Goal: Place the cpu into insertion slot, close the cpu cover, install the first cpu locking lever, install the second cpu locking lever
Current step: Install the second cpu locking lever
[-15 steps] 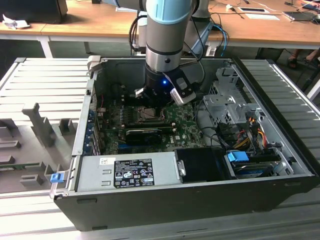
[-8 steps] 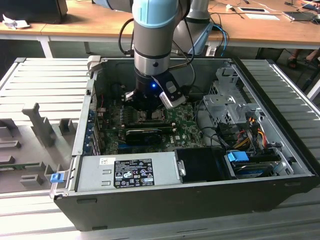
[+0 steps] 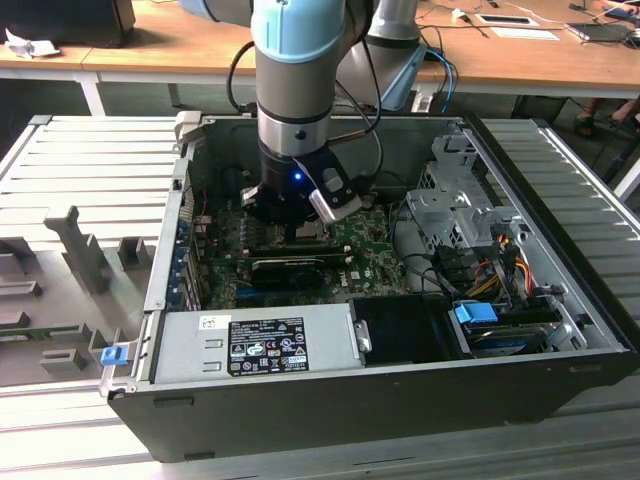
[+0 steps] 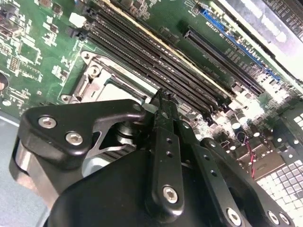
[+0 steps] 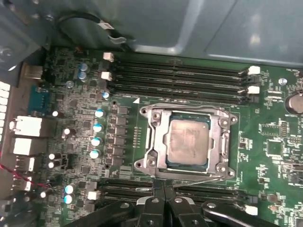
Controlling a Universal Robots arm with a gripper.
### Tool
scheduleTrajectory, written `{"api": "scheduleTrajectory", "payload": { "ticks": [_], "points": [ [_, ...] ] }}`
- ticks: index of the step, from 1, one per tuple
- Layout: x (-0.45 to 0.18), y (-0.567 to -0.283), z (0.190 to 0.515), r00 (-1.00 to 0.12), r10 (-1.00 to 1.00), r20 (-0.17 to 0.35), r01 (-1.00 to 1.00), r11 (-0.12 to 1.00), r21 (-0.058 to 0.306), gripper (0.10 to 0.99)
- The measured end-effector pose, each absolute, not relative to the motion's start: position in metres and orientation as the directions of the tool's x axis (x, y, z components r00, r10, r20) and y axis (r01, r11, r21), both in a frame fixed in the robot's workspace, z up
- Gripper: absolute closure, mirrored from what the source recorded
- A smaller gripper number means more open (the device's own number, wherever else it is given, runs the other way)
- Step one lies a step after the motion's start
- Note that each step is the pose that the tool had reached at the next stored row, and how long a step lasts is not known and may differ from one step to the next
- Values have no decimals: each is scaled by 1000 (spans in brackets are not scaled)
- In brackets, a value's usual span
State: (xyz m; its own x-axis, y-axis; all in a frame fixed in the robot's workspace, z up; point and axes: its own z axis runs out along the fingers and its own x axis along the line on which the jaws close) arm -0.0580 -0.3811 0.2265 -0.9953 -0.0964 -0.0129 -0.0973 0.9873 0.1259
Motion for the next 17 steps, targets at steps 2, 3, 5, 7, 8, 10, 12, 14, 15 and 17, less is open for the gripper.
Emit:
{"api": "scheduleTrajectory", "payload": {
  "ticks": [2, 3, 5, 7, 8, 10, 12, 14, 15, 17],
  "points": [
    [-69, -385, 225, -994, -104, -15, -105, 984, 145, 980],
    [-71, -385, 225, -994, -104, -15, -105, 983, 149, 980],
    [-72, -386, 222, -994, -104, -16, -105, 982, 158, 980],
    [-72, -386, 216, -994, -103, -17, -105, 981, 161, 980],
    [-72, -386, 214, -994, -104, -17, -105, 981, 161, 980],
    [-72, -386, 211, -994, -103, -17, -105, 981, 163, 980],
    [-73, -386, 209, -994, -103, -19, -105, 979, 176, 980],
    [-73, -387, 206, -994, -103, -20, -105, 976, 189, 980],
    [-73, -387, 206, -994, -103, -21, -105, 975, 196, 980],
    [-73, -389, 205, -994, -102, -24, -105, 970, 221, 980]
  ]
}}
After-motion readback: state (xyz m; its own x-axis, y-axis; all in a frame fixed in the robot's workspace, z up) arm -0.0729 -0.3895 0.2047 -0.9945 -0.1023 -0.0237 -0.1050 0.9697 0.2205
